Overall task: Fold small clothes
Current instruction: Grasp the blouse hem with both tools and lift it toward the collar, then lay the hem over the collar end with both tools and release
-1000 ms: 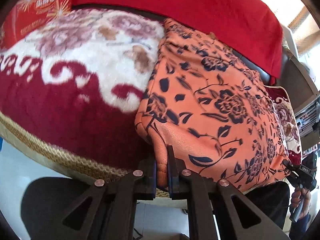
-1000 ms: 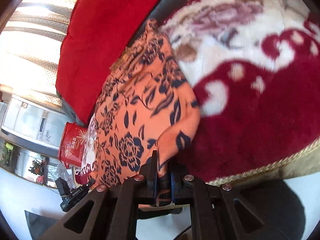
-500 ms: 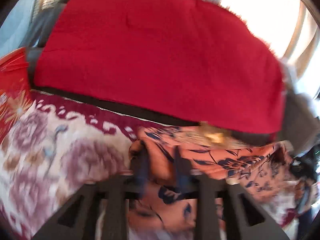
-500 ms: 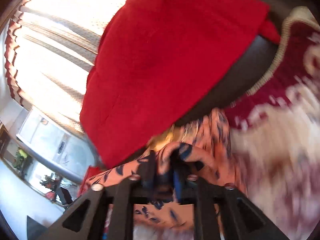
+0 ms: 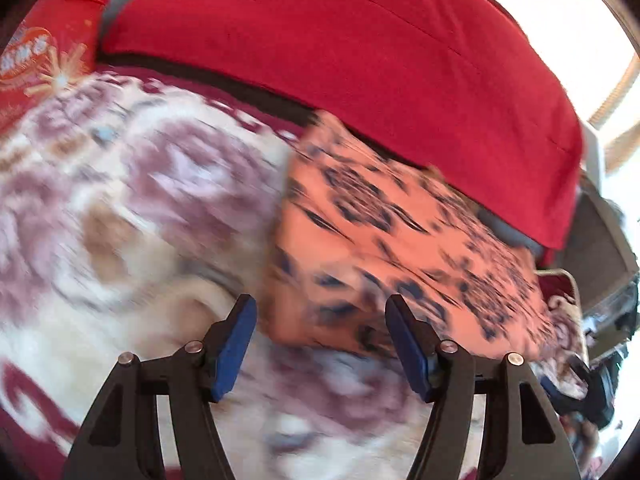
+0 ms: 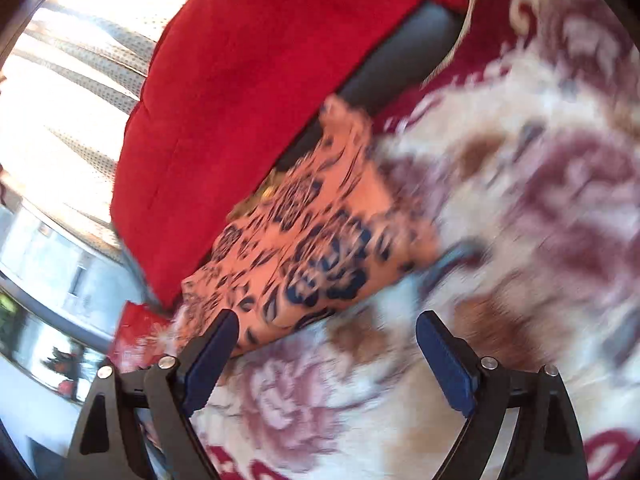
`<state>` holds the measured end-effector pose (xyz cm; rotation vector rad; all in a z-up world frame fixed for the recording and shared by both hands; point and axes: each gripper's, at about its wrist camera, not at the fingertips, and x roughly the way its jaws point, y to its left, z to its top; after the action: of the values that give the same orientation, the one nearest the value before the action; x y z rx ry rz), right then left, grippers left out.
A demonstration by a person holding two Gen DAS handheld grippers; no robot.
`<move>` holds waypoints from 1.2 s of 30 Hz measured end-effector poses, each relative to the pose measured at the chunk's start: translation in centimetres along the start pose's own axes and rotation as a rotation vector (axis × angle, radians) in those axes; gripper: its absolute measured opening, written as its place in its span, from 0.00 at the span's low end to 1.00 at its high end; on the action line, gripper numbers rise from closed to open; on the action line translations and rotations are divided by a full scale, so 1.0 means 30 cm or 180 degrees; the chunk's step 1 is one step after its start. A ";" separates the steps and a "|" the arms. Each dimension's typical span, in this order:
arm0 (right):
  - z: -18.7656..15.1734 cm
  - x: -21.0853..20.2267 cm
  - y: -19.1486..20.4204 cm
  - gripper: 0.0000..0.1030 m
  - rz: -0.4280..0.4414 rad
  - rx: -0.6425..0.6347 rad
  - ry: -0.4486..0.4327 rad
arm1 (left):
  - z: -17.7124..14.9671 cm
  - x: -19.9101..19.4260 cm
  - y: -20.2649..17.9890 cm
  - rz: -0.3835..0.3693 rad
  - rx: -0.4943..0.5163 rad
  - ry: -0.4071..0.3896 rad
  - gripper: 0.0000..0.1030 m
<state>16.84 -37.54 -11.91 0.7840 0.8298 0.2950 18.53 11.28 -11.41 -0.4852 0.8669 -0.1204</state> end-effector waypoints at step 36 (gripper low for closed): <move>-0.164 -0.426 0.049 0.65 -0.0763 -0.0253 -0.0433 | -0.155 -0.292 0.004 0.0475 0.0306 -0.0171 0.67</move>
<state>4.85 -40.70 -5.92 0.6161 0.7700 0.0600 9.32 12.30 -7.86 -0.3313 0.8375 -0.0121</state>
